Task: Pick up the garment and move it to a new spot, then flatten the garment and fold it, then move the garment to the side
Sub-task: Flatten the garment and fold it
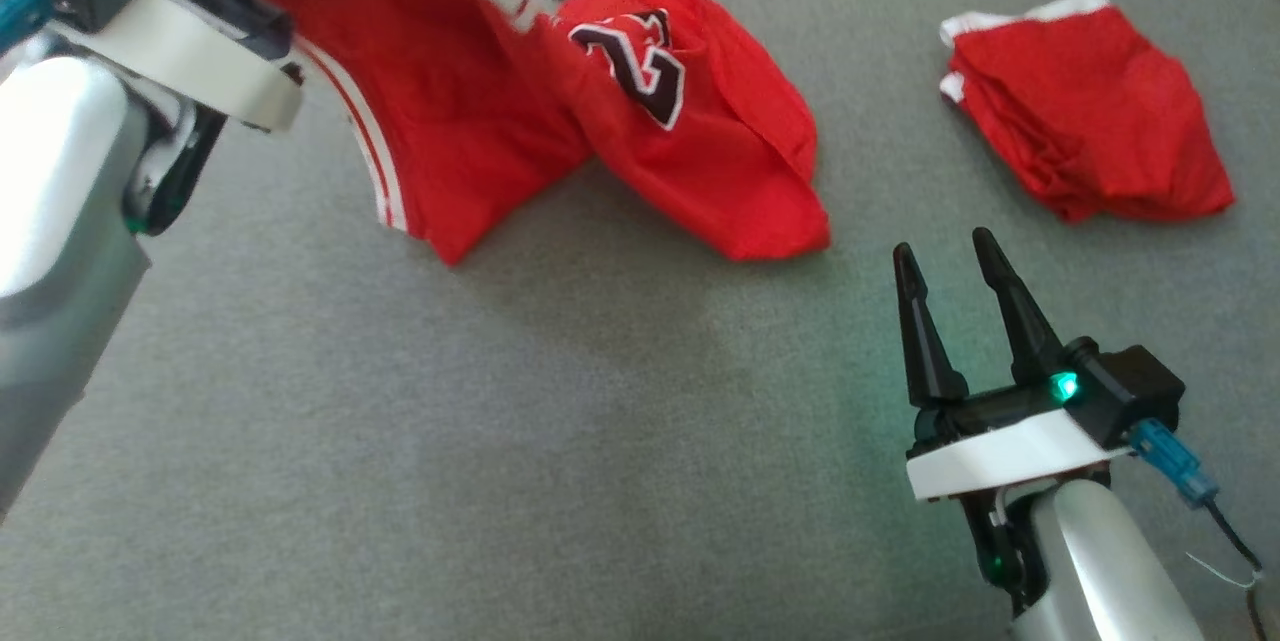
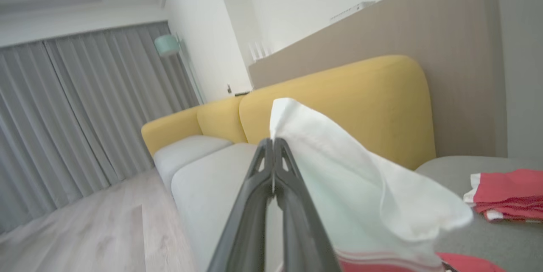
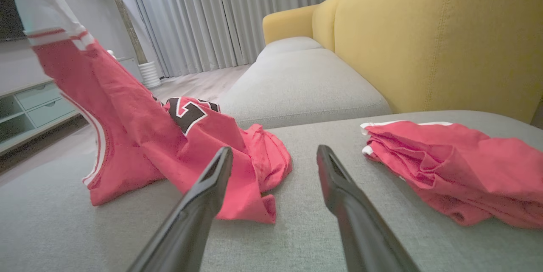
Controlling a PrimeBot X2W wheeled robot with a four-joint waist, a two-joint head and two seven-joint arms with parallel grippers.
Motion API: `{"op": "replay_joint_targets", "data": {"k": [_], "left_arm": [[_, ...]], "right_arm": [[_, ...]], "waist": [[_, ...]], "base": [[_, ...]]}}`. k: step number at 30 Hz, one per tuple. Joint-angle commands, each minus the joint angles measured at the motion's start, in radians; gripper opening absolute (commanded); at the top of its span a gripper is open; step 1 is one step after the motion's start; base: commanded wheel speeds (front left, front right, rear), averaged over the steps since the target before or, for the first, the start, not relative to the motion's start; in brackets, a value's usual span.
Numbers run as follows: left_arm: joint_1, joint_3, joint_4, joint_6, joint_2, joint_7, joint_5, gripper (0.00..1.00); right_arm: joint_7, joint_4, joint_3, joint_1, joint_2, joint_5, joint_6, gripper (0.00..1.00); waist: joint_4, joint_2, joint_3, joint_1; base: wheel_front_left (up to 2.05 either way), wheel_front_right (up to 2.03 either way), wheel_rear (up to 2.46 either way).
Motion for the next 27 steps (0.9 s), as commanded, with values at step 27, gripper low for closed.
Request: {"op": "replay_joint_targets", "data": {"k": [27], "left_arm": [[-0.133,-0.002,-0.264,0.053,0.161,0.127,0.109,0.0]], "right_arm": [[-0.011,-0.024,0.064,0.027,-0.003,0.061,-0.001,1.0]], "waist": [[0.013,-0.0001,-0.134,0.0002]], "base": [[0.0,0.0,0.0]]}}
